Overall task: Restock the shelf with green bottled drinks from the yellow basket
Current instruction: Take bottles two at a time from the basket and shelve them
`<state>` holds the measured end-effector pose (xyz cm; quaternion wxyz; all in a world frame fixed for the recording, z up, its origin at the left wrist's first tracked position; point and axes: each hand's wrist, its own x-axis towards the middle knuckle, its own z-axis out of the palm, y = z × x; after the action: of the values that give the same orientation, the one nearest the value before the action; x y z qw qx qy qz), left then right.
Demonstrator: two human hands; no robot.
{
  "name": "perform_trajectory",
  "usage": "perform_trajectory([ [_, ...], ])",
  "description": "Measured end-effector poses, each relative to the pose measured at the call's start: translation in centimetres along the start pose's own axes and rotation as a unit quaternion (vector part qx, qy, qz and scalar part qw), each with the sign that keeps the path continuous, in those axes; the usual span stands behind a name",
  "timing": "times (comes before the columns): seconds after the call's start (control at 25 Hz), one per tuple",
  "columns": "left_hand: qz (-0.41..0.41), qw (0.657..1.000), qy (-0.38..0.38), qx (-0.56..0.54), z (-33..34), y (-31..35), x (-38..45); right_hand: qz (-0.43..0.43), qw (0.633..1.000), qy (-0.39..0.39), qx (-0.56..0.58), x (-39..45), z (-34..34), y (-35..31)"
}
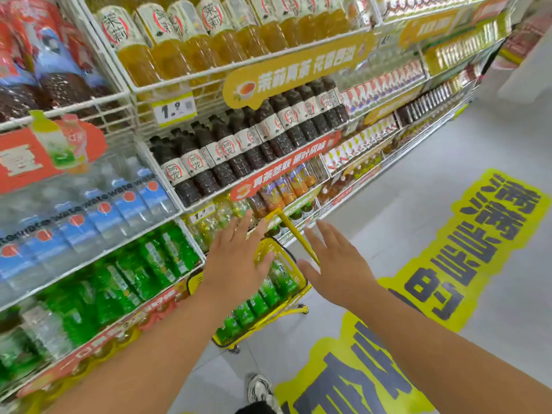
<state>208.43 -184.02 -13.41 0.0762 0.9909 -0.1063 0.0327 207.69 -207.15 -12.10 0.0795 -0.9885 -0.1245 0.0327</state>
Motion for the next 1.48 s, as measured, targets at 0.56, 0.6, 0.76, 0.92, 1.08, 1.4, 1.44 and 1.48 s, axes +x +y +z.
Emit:
perform_trajectory([
  [0.56,-0.202,0.979,-0.017,0.029,5.8,-7.6,4.8,-0.196,0.978,-0.042,-0.056,17.7,6.9,-1.7],
  [0.6,-0.223,0.974,-0.017,0.036,6.6,-7.7,4.6,-0.208,0.976,-0.045,-0.054,18.8,7.6,-1.6],
  [0.76,-0.294,0.955,-0.020,0.041,9.9,-7.4,5.0,-0.266,0.960,-0.075,-0.051,22.1,11.0,-0.6],
  [0.92,-0.339,0.940,-0.019,0.034,15.0,-6.6,5.3,-0.294,0.950,-0.089,-0.062,24.1,16.1,1.4],
  [1.08,-0.383,0.923,-0.017,0.011,20.8,-6.1,4.3,-0.286,0.949,-0.129,-0.027,24.6,23.1,3.1],
  [1.4,-0.423,0.902,-0.080,-0.032,32.7,-7.0,-1.1,-0.259,0.950,-0.172,0.001,21.4,35.4,3.7],
  [1.44,-0.425,0.900,-0.088,-0.037,33.9,-7.1,-1.5,-0.254,0.950,-0.180,0.002,21.0,36.6,3.5],
  [1.48,-0.424,0.900,-0.090,-0.044,35.3,-7.3,-1.9,-0.247,0.950,-0.193,0.004,20.6,37.8,3.1],
])
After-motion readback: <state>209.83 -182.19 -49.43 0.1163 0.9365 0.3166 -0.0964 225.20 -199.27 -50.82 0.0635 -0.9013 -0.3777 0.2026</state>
